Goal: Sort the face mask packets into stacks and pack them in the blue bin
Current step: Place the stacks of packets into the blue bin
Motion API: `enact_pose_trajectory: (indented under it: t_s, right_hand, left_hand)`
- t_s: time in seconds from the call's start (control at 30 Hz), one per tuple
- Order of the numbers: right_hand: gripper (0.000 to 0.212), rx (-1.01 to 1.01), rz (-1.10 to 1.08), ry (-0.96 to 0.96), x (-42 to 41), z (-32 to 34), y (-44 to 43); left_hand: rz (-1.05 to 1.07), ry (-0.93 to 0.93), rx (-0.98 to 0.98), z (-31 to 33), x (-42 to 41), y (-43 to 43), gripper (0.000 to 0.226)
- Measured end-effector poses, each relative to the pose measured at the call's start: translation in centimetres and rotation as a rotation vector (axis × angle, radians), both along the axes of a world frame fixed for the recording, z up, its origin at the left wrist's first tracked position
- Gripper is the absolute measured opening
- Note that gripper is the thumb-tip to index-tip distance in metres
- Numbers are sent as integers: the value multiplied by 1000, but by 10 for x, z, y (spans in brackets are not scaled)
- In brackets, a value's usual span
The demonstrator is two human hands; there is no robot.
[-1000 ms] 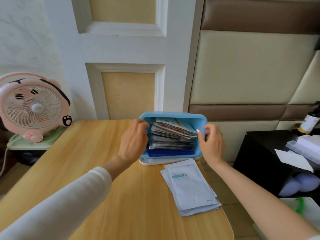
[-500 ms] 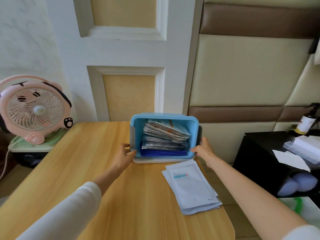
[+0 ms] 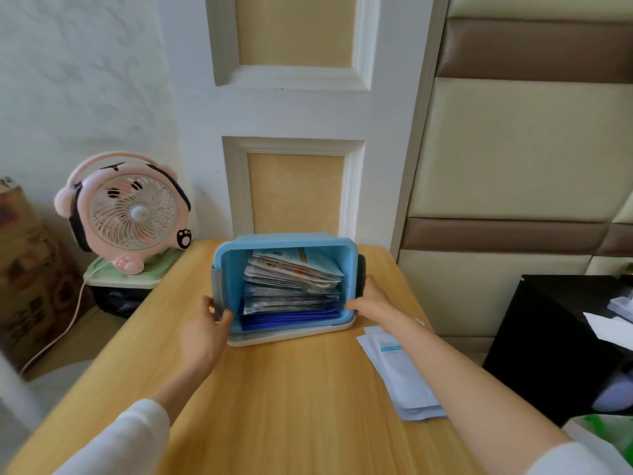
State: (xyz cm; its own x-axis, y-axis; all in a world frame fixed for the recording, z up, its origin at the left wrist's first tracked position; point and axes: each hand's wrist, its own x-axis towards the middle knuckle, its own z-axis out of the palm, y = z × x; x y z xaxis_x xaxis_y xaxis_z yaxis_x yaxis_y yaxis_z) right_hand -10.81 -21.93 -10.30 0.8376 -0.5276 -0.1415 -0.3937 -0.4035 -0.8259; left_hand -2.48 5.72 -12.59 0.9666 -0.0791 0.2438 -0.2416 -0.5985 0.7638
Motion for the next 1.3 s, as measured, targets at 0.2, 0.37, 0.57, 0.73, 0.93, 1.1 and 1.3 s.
enact_pose_trajectory:
  t_s: [0.2, 0.37, 0.57, 0.73, 0.93, 1.1, 1.3]
  right_hand:
    - [53, -13, 68, -51, 1, -2, 42]
    - [54, -21, 88, -72, -1, -5, 64]
    - [67, 9, 63, -188, -29, -5, 52]
    - [49, -427, -254, -169, -85, -12, -12]
    - [97, -306, -133, 489, -128, -19, -58]
    - [78, -293, -83, 485, -128, -17, -52]
    - [49, 3, -37, 396, -124, 5, -38]
  left_hand:
    - [41, -42, -72, -7, -12, 45, 36]
    - [153, -28, -155, -14, -15, 65, 45]
    - [254, 168, -297, -3, -9, 71, 38]
    - [43, -432, -157, -1, -66, 29, 31]
    - [-994, -245, 320, 1, -114, -66, 34]
    - [-1124, -127, 407, -9, -139, -110, 48]
    - [-1111, -129, 376, -17, -144, -101, 53]
